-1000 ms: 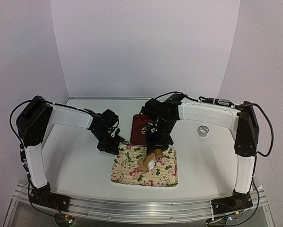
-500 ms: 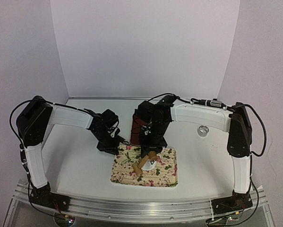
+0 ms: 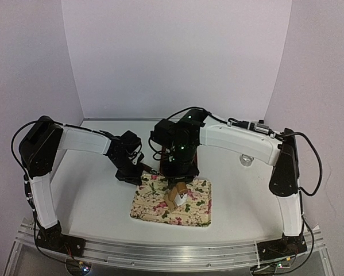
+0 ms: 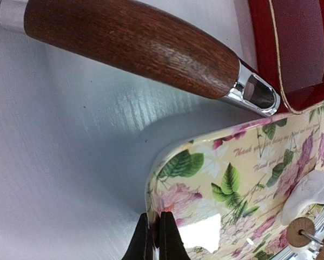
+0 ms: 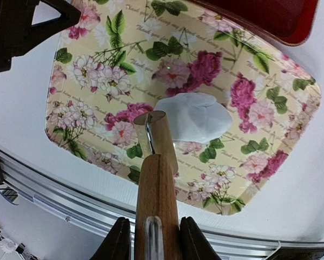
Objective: Roll out the dumpling wrappers from the dough
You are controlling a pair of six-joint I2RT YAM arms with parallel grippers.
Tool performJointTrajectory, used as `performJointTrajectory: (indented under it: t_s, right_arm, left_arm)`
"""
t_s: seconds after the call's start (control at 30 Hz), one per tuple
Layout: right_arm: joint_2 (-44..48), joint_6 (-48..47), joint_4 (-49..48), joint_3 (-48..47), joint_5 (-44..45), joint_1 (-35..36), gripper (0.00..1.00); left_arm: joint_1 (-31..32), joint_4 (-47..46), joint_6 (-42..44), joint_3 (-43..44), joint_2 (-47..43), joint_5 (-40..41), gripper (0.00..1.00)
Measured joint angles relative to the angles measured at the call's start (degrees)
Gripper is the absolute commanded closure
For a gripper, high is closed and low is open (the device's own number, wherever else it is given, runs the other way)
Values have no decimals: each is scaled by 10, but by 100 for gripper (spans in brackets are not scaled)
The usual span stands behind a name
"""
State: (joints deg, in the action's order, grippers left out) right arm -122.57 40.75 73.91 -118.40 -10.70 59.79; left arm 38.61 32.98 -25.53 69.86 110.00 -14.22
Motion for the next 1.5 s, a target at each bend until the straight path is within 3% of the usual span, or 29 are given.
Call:
performJointTrajectory:
  t_s: [0.37,0.87,1.5]
  right_arm:
    - [111,40,24,13,39,-4,100]
    - [35,25,36,17,75,-5,100]
    - [48,26,34,-1,55,-5,100]
  left_arm:
    - [-3,1,85,18,0,-6,100]
    - [-4,10,107,17,0,-10,100]
    - [-4,24,118,27,0,0,100]
